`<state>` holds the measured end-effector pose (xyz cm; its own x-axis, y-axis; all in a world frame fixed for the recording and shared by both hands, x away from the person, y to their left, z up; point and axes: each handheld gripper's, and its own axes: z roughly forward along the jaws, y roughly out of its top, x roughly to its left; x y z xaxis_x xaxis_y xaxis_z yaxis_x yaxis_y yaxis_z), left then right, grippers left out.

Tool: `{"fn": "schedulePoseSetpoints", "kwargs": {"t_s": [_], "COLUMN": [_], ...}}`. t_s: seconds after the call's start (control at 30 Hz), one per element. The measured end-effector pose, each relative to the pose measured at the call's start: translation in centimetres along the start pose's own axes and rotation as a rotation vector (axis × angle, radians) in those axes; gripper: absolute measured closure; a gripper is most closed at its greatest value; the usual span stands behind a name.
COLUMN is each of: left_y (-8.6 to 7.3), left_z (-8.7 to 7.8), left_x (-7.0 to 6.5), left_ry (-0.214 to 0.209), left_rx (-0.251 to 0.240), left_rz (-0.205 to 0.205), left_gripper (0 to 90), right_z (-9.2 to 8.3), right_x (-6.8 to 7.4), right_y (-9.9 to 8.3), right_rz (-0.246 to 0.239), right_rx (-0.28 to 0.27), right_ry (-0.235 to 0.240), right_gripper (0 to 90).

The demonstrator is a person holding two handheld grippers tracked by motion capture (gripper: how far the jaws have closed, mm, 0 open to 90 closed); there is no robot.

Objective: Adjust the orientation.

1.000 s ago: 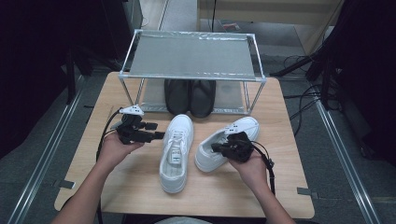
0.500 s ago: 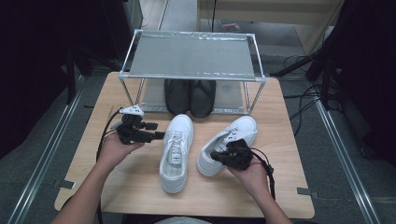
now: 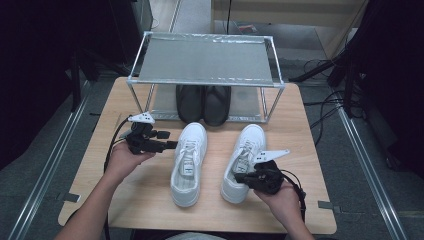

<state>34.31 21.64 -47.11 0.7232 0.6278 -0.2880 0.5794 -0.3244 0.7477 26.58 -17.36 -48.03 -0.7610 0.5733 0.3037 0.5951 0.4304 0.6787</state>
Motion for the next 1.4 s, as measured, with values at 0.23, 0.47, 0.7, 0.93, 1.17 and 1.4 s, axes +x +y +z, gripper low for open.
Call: {"fn": "schedulePoseSetpoints", "kwargs": {"t_s": [0.23, 0.47, 0.7, 0.93, 1.17, 1.4], "left_y": [0.0, 0.1, -0.1, -0.1, -0.1, -0.1], "left_z": [0.1, 0.2, 0.2, 0.2, 0.2, 0.2], "left_x": [0.0, -0.1, 0.1, 0.0, 0.1, 0.1], "left_ry": [-0.003, -0.002, 0.001, -0.001, 0.003, 0.003], "left_rx": [0.011, 0.009, 0.022, 0.022, 0.021, 0.024], "left_rz": [0.005, 0.0, -0.007, -0.002, -0.001, -0.003], "left_gripper": [40.2, 40.2, 40.2, 40.1, 40.0, 40.1], "right_z": [-3.5, -4.2, -3.6, -2.3, -1.7, -1.6], "right_x": [-0.3, -3.3, -6.5, -6.3, -6.3, -7.0], "right_y": [2.1, 1.4, 0.6, 0.7, 1.0, 1.6], "right_rz": [-0.023, 0.016, 0.106, 0.106, 0.098, 0.083], "right_rx": [-0.156, -0.132, -0.081, -0.038, -0.042, -0.056], "right_ry": [-0.07, -0.15, -0.194, -0.197, -0.184, -0.186], "right_gripper": [90.0, 90.0, 90.0, 90.0, 90.0, 90.0]}}
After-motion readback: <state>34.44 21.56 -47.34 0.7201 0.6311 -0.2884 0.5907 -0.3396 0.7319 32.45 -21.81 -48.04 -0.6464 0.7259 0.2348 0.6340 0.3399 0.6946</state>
